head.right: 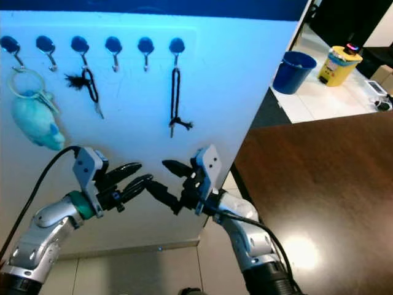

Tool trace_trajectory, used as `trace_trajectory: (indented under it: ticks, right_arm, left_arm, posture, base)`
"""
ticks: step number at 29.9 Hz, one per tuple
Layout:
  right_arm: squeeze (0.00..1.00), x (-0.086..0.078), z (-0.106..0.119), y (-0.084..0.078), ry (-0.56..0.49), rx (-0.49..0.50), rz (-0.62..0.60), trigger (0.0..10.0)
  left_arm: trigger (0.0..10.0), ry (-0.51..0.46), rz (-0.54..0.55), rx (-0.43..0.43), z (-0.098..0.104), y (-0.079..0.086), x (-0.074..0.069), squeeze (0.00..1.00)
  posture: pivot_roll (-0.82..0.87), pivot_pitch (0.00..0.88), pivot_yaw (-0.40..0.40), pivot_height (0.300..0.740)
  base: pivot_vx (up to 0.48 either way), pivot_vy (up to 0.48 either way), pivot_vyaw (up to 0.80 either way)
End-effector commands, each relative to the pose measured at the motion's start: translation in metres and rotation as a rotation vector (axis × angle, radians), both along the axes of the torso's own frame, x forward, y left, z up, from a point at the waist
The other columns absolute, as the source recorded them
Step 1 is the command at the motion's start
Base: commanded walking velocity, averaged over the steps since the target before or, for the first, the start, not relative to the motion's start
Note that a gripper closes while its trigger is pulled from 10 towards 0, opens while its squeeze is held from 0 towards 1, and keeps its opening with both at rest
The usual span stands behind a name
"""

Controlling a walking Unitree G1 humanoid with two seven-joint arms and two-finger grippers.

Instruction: Hang keys on a hook

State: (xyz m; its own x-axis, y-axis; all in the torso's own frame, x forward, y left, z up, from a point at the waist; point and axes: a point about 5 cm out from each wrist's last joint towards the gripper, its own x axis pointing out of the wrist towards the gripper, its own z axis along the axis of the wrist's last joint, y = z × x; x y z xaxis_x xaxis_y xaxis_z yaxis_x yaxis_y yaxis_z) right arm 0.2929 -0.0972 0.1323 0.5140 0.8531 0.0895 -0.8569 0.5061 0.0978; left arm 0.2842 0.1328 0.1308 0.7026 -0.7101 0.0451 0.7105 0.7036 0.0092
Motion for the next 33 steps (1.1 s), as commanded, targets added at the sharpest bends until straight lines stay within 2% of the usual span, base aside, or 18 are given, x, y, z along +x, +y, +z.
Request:
trace_trajectory:
  ticks: [1, 6, 16, 23, 33]
  right_arm:
    - [0.0, -0.0001, -0.0027, 0.0027, 0.017, 0.007, 0.008, 10.0]
    - [0.0, 0.0007, -0.0047, 0.0062, 0.012, -0.002, 0.015, 10.0]
    - [0.0, -0.0007, -0.0065, 0.0087, -0.005, -0.017, 0.009, 10.0]
    - [0.0, 0.0005, -0.0049, 0.0072, -0.009, -0.01, -0.004, 10.0]
    - [0.0, 0.0021, -0.0049, 0.009, -0.007, 0.0, -0.018, 10.0]
  left_arm:
    - [10.0, -0.001, -0.023, -0.008, 0.0003, -0.003, -0.0025, 0.0]
    - [10.0, -0.003, -0.019, 0.0, -0.0011, -0.0015, -0.0019, 0.0]
    - [10.0, 0.018, -0.019, 0.016, -0.0061, 0.0027, -0.0046, 0.0]
    - [10.0, 0.009, -0.026, -0.01, -0.001, -0.001, -0.0027, 0.0]
    - [10.0, 0.01, -0.016, -0.001, -0.0018, 0.0013, -0.0029, 0.0]
  posture:
    - [0.02, 0.0, 0.019, 0.74]
    - [0.03, 0.0, 0.018, 0.74]
    - [0.03, 0.0, 0.027, 0.74]
    - [0.02, 0.0, 0.027, 0.74]
    - [0.03, 0.0, 0.032, 0.74]
  base:
    - [0.0, 0.0, 0.0]
    - [-0.063, 0.0, 0.0]
    - [-0.347, 0.0, 0.0]
    - [-0.373, 0.0, 0.0]
    - [-0.383, 0.0, 0.0]
